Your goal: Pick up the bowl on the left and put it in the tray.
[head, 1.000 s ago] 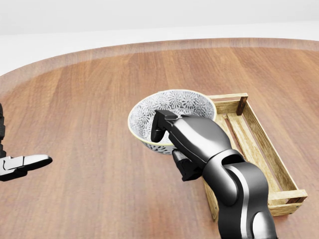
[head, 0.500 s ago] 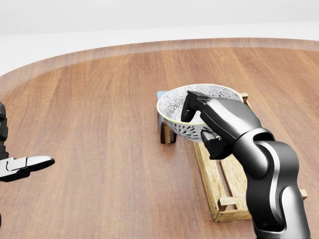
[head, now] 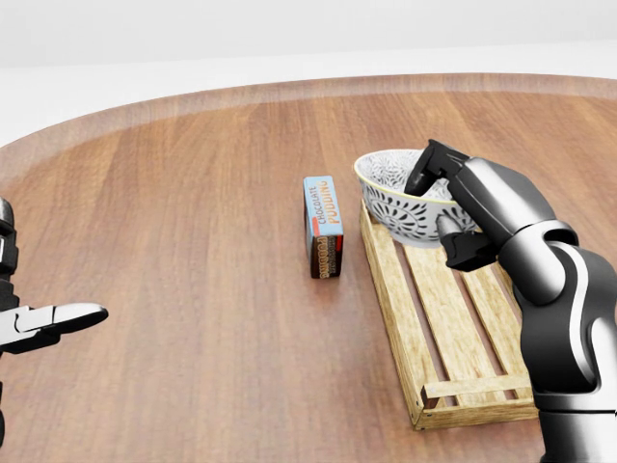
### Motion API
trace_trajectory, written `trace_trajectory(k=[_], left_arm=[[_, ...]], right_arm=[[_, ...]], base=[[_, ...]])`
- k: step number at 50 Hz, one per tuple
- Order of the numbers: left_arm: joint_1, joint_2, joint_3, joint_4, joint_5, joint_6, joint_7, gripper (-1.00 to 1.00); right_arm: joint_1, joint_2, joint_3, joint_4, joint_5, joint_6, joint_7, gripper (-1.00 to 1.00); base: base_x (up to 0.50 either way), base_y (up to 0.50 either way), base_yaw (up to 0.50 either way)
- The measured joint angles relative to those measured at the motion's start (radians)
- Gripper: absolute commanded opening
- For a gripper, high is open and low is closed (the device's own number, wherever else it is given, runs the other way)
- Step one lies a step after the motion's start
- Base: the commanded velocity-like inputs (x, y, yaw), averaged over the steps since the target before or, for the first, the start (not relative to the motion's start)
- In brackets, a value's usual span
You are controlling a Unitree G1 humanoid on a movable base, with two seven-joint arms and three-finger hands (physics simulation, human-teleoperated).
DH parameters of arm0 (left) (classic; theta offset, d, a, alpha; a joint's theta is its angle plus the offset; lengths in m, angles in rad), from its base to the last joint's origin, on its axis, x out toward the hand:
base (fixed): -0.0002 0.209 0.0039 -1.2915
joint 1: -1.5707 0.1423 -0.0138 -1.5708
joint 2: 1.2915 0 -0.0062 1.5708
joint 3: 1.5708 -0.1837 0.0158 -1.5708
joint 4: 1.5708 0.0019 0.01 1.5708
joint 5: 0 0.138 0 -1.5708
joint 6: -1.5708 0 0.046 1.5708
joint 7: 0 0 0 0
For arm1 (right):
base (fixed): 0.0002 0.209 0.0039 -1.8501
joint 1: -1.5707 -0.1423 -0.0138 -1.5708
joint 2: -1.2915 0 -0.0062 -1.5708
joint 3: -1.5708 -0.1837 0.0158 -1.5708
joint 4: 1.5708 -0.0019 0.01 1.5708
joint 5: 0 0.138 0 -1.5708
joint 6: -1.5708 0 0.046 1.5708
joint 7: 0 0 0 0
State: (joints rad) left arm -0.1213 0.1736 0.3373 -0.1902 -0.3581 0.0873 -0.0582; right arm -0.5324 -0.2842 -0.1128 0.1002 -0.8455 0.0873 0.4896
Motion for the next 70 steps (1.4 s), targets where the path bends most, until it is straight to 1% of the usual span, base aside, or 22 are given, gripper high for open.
trace_trajectory(k=[19, 28, 36, 49, 70], left_arm=[[0.000, -0.002, -0.003, 0.005, 0.003, 0.000, -0.002, 1.00], [0.001, -0.003, -0.004, 0.006, 0.005, 0.000, -0.002, 1.00], [0.000, -0.002, -0.005, 0.009, 0.006, 0.000, -0.002, 1.00], [-0.001, -0.002, -0.005, 0.012, 0.004, 0.000, -0.003, 1.00], [-0.004, -0.001, -0.007, 0.021, 0.005, 0.000, -0.006, 1.00]], right_arm=[[-0.074, -0.075, -0.017, 0.282, 0.098, 0.000, -0.226, -1.00], [-0.113, -0.091, -0.008, 0.453, 0.128, 0.000, -0.353, -1.00], [-0.141, -0.093, 0.008, 0.578, 0.143, 0.000, -0.438, -1.00], [-0.174, -0.081, 0.035, 0.713, 0.140, 0.000, -0.518, -1.00], [-0.223, -0.049, 0.073, 0.873, 0.106, 0.000, -0.606, -1.00]], base=[[0.00, 0.00, 0.00], [0.00, 0.00, 0.00], [0.00, 0.00, 0.00], [0.00, 0.00, 0.00], [0.00, 0.00, 0.00]])
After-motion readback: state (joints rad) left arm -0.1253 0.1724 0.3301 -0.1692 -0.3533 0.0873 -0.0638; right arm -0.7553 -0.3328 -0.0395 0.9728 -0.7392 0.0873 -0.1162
